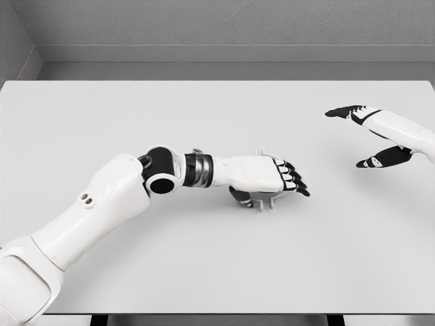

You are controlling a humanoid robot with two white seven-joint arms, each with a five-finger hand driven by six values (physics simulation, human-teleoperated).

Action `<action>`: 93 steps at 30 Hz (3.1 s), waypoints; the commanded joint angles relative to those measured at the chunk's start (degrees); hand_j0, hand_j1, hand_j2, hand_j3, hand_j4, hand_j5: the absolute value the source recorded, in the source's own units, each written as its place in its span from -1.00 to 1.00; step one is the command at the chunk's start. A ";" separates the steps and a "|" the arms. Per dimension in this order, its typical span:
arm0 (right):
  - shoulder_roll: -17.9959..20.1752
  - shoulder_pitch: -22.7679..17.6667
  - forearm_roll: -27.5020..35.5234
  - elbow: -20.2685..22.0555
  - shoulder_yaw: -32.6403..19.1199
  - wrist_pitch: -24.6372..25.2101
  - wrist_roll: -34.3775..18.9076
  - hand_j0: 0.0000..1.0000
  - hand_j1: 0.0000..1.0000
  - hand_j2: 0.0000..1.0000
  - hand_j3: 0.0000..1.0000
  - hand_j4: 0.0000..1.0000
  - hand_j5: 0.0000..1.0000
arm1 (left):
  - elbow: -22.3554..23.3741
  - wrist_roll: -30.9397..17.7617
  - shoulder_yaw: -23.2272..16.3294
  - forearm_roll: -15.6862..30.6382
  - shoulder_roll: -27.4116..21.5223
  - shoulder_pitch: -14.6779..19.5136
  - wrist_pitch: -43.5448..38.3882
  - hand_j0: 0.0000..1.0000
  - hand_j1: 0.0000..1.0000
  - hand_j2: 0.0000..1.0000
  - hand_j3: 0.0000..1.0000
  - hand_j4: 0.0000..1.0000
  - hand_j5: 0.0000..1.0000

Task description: Assemble PVC drainage pipe clamps

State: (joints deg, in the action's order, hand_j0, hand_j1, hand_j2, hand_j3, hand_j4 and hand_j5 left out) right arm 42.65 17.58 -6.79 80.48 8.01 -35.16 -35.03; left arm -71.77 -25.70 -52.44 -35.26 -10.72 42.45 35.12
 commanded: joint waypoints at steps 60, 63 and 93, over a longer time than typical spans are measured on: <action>0.06 -0.18 0.46 0.11 -0.80 0.16 0.03 1.00 1.00 1.00 1.00 1.00 1.00 | -0.21 0.39 0.50 5.20 -0.70 1.06 -0.12 0.98 0.98 0.98 0.98 0.98 0.98; 0.06 -0.18 0.46 0.03 -0.80 0.16 0.03 1.00 1.00 1.00 1.00 1.00 1.00 | -1.27 0.39 0.50 6.08 -1.50 1.05 -0.12 0.98 0.98 0.98 0.98 0.98 0.98; -0.64 0.79 -0.07 -2.70 0.43 0.16 0.03 1.00 1.00 1.00 1.00 1.00 1.00 | 11.12 -1.46 7.97 7.22 -3.08 2.55 -0.12 0.99 0.99 0.99 0.99 0.99 0.99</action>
State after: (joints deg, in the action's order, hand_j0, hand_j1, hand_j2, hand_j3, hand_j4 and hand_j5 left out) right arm 41.93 18.37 -7.27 77.83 8.43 -35.16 -35.03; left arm -60.67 -27.21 -44.32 -28.37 -14.07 45.00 35.13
